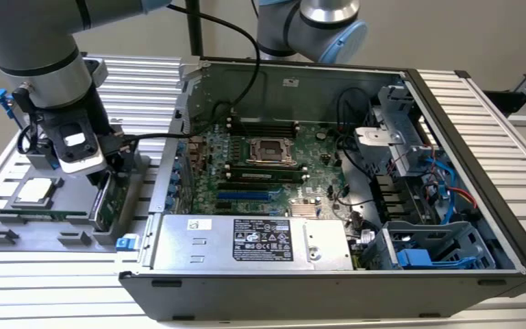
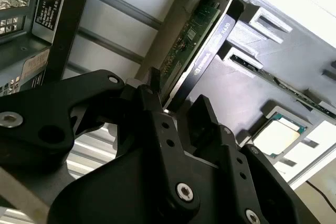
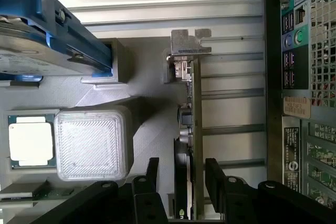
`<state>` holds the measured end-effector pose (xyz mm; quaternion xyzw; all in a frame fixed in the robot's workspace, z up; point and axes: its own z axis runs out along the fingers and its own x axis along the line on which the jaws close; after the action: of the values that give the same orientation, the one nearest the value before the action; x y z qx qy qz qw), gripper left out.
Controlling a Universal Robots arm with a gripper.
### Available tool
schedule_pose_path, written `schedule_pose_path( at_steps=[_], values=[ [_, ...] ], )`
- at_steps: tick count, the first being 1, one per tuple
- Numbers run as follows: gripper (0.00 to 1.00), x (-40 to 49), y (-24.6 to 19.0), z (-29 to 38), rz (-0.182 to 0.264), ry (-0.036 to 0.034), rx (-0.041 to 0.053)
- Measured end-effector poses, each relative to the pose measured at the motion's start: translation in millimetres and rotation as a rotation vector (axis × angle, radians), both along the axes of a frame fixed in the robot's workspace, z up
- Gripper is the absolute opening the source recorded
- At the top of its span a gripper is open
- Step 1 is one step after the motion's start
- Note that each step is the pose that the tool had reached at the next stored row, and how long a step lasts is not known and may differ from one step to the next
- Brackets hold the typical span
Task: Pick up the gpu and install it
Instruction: 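Pick up the gpu and move the gpu toward the slot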
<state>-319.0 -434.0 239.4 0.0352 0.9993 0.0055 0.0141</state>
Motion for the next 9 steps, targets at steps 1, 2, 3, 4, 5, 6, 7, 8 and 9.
schedule_pose_path(
  at_steps=[1, 2, 3, 4, 5, 6, 7, 8, 9],
  values=[
    [1.0, 0.1, 0.7, -0.3, 0.0, 0.0, 0.0],
    [1.0, 0.4, 1.1, -0.4, 0.0, 0.0, 0.0],
    [1.0, 0.9, 1.3, -0.6, 0.0, -0.0001, 0.0002],
    [1.0, 1.4, 1.3, -0.6, 0.0, -0.0001, 0.0002],
    [1.0, 1.8, 1.4, -0.6, 0.0, 0.0, 0.0001],
    [1.0, 1.9, 1.4, -0.6, 0.0, -0.0001, 0.0001],
    [1.0, 2.0, 1.4, -0.7, 0.0, 0.0, 0.0],
    [1.0, 2.1, 1.4, -0.8, 0.0, 0.0002, -0.0001],
    [1.0, 2.1, 1.4, -0.9, 0.0, 0.0002, -0.0001]
  ],
)
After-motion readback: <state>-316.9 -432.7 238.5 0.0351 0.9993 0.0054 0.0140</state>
